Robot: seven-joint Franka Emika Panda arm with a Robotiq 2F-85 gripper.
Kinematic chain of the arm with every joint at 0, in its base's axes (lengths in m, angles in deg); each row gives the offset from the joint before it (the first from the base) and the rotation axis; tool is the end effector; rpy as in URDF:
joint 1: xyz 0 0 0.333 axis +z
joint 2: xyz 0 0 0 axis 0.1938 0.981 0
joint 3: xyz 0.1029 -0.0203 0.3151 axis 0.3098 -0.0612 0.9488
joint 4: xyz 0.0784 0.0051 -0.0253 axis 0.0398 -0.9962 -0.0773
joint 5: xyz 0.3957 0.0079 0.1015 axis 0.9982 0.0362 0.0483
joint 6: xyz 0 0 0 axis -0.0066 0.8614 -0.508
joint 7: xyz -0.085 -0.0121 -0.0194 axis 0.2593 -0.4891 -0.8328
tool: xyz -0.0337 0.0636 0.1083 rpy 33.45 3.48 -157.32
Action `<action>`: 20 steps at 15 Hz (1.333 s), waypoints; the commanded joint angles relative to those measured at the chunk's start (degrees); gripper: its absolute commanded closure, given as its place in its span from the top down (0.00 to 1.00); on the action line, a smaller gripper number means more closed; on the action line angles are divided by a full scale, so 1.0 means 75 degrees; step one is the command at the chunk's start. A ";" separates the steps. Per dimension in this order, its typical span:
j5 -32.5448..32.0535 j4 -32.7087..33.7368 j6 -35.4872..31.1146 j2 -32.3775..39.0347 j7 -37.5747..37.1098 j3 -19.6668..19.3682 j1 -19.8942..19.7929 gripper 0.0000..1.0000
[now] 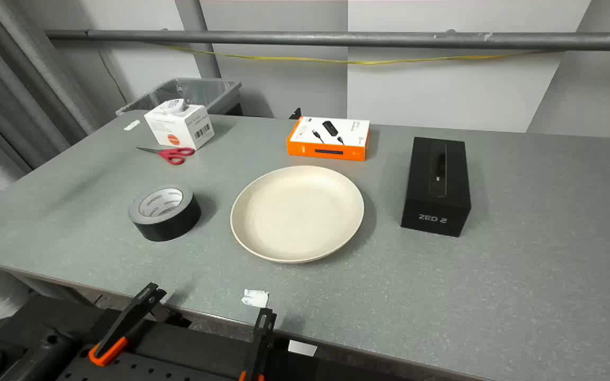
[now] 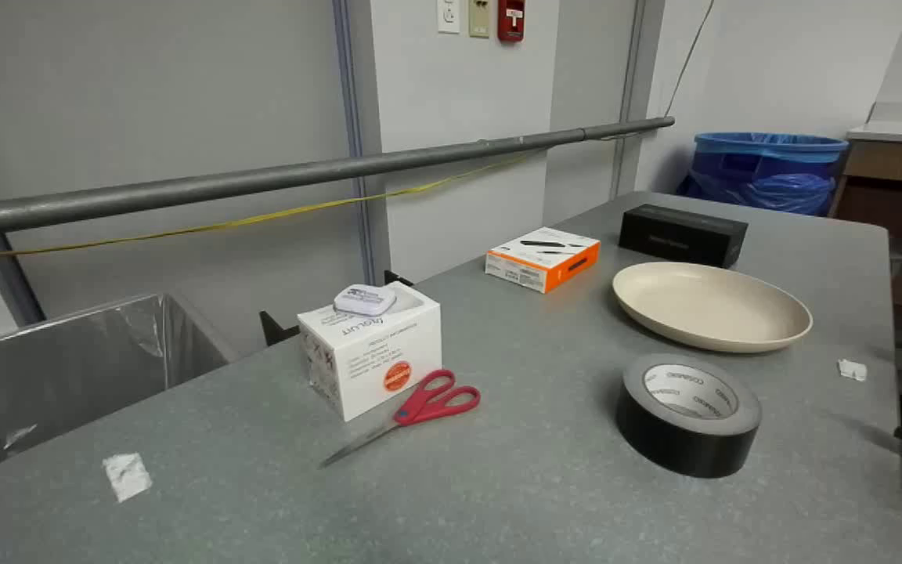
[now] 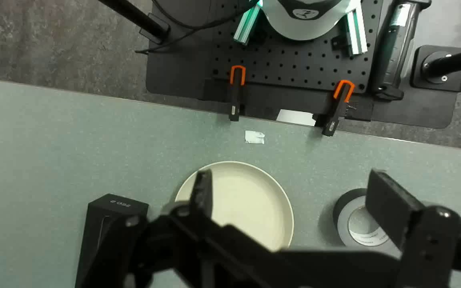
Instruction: Put the black masking tape on the white plate
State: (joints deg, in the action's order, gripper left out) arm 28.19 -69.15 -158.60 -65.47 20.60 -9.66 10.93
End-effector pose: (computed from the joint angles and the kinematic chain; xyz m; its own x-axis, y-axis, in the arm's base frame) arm 0.2765 0.0090 0.5487 0.9760 0.0764 -0.2040 0.1109 -0.9803 0.1635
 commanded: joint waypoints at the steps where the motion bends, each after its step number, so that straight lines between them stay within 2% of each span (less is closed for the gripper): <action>1: -0.0071 0.0019 0.0029 0.0026 -0.0115 -0.0128 0.0199 1.00; 3: -0.0053 0.0002 -0.0060 0.0012 -0.0142 -0.0125 0.0200 1.00; 5: 0.0049 -0.0065 -0.0548 0.0151 -0.0296 -0.0042 0.0238 1.00; 9: 0.0431 -0.0565 -0.2604 0.0997 -0.0732 0.0351 0.0501 1.00; 13: 0.0256 -0.0892 -0.4000 0.2102 -0.1042 0.0900 0.0766 1.00; 15: 0.0305 -0.0763 -0.3917 0.2565 -0.0810 0.0910 0.0919 1.00; 16: 0.0257 -0.0947 -0.3842 0.2150 -0.0883 0.0835 0.0888 1.00; 20: 0.0270 -0.0863 -0.3855 0.2560 -0.0866 0.0856 0.0965 1.00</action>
State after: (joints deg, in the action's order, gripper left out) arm 30.66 -75.70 -187.64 -46.39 14.52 -2.30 17.13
